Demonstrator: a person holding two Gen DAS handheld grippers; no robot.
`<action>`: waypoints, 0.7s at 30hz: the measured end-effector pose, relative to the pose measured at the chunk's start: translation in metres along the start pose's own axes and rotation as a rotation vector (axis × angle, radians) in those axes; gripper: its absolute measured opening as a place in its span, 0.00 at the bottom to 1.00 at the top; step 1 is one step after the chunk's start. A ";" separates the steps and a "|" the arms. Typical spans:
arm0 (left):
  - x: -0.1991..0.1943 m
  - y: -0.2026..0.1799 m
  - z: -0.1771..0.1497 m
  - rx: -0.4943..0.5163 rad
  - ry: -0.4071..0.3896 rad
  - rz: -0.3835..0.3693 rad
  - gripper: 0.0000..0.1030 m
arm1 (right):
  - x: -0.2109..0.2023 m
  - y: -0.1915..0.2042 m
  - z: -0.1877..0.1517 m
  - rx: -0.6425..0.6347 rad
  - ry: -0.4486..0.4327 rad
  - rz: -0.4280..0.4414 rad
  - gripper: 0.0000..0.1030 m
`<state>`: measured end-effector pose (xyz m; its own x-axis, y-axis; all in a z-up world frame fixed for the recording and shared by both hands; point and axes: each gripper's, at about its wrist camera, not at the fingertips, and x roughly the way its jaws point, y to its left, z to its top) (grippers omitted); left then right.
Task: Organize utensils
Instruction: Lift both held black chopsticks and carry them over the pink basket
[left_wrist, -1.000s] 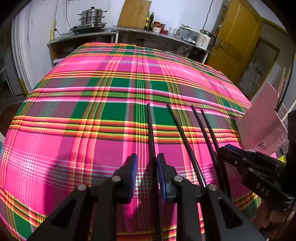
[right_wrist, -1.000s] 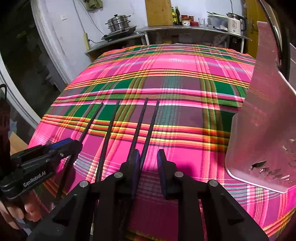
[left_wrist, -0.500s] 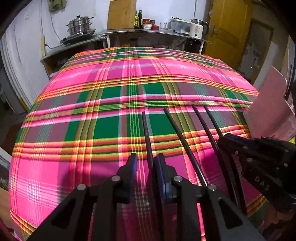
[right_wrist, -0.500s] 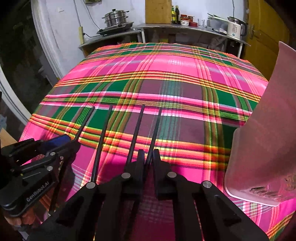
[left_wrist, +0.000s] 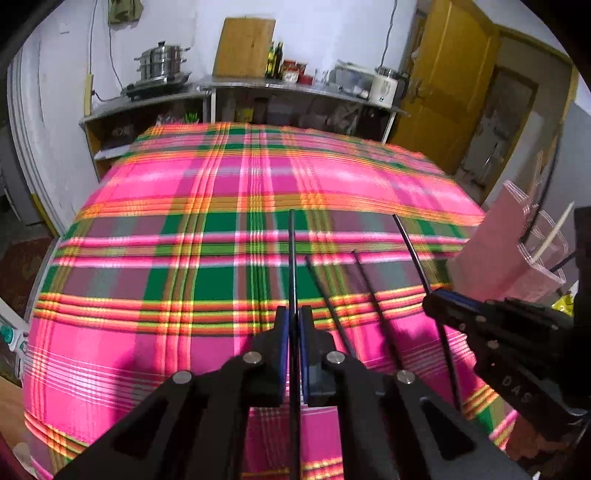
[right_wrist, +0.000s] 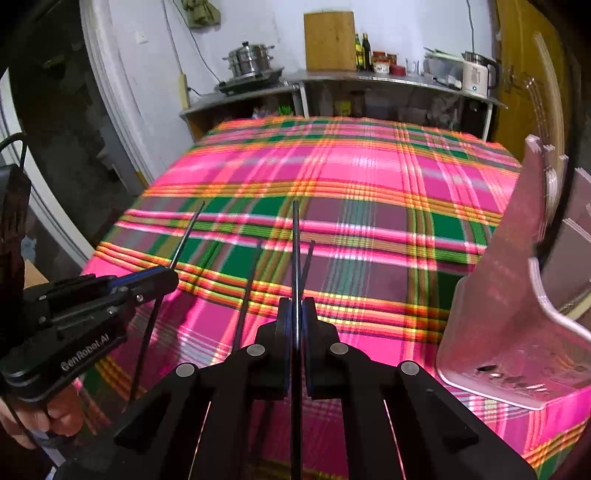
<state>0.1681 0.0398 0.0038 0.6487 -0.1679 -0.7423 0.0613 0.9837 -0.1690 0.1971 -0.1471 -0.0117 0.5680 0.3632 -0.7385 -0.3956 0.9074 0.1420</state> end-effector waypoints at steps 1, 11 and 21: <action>-0.006 -0.001 0.002 0.001 -0.011 -0.005 0.06 | -0.006 0.000 0.001 0.001 -0.012 0.002 0.05; -0.056 -0.006 0.012 -0.009 -0.093 -0.070 0.06 | -0.058 0.001 0.008 0.013 -0.116 0.019 0.05; -0.090 -0.020 0.018 0.000 -0.146 -0.100 0.06 | -0.099 -0.004 0.011 0.020 -0.202 0.028 0.05</action>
<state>0.1223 0.0365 0.0857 0.7424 -0.2542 -0.6198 0.1313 0.9625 -0.2375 0.1501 -0.1845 0.0684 0.6909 0.4220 -0.5871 -0.4003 0.8994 0.1754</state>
